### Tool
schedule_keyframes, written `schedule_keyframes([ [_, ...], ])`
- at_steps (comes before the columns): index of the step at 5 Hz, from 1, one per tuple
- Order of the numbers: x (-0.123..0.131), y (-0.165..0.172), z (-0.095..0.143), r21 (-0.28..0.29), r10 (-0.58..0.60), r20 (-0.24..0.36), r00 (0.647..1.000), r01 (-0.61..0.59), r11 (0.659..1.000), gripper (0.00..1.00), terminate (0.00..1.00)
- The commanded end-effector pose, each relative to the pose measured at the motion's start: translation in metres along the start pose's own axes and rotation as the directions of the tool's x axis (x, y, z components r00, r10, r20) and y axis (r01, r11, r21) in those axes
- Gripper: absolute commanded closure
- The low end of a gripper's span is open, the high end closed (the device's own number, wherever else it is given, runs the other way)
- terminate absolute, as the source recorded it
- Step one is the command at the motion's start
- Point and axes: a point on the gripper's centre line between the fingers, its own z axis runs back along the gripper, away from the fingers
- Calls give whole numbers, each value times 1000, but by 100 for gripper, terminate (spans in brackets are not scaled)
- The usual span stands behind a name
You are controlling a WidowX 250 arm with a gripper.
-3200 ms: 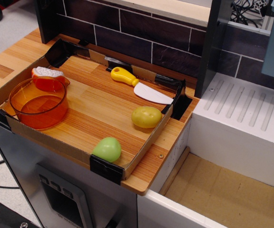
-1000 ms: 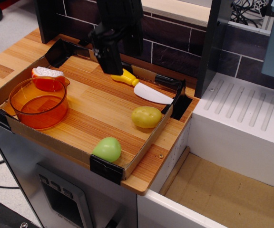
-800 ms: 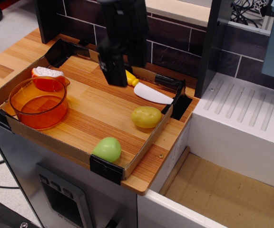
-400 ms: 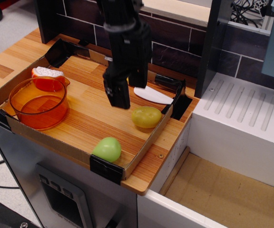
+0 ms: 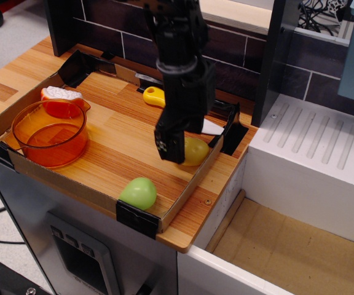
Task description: Put potato in pot
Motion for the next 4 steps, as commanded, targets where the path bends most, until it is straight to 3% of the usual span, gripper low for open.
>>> schedule_keyframes([
  [1,-1,-8,4,34,41,15,999,-42,999,100,0],
  [2,-4,-9,10,58,58,31,998,-60,997,100,0],
  [4,-51,-9,85,136,271,83,959,-280,950,100,0],
])
